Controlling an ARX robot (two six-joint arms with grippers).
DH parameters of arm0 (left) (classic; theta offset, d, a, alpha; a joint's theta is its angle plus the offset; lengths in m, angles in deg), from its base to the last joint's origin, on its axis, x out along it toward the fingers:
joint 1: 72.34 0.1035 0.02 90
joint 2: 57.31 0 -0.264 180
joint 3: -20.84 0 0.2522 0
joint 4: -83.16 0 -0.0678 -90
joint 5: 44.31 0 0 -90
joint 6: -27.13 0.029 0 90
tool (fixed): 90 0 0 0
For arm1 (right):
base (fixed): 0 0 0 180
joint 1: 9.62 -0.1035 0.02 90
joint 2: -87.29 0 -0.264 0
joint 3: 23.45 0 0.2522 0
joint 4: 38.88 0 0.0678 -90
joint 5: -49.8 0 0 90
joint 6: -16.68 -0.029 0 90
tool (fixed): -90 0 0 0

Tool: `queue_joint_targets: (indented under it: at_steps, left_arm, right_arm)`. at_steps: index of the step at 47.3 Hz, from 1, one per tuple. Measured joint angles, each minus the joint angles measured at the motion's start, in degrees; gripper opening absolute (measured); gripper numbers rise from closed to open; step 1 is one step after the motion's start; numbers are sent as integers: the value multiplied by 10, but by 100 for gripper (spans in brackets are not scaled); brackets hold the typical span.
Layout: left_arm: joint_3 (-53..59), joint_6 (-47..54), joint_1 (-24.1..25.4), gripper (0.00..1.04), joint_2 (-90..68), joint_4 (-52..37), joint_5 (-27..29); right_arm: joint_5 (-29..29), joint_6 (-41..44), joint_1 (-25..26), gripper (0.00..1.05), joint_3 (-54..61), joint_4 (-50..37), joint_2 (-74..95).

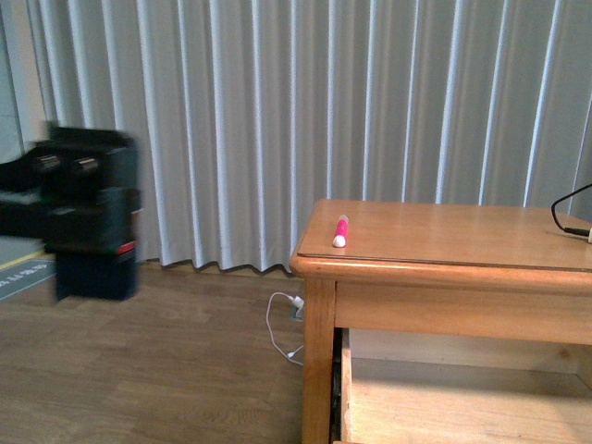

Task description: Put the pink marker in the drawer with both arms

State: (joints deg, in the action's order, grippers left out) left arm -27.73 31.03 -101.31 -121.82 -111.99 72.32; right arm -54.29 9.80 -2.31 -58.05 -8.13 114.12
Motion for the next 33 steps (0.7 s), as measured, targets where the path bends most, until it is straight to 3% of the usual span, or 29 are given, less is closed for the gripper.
queue_joint_targets:
  at_steps: [13,33]
  left_arm:
    - [-253,20,-5,98,-253,45,-54]
    - [-530,24,1,98,-472,152,-60]
  right_arm:
    - [0,0,0,96,0,0,0]
    - [0,0,0,96,0,0,0]
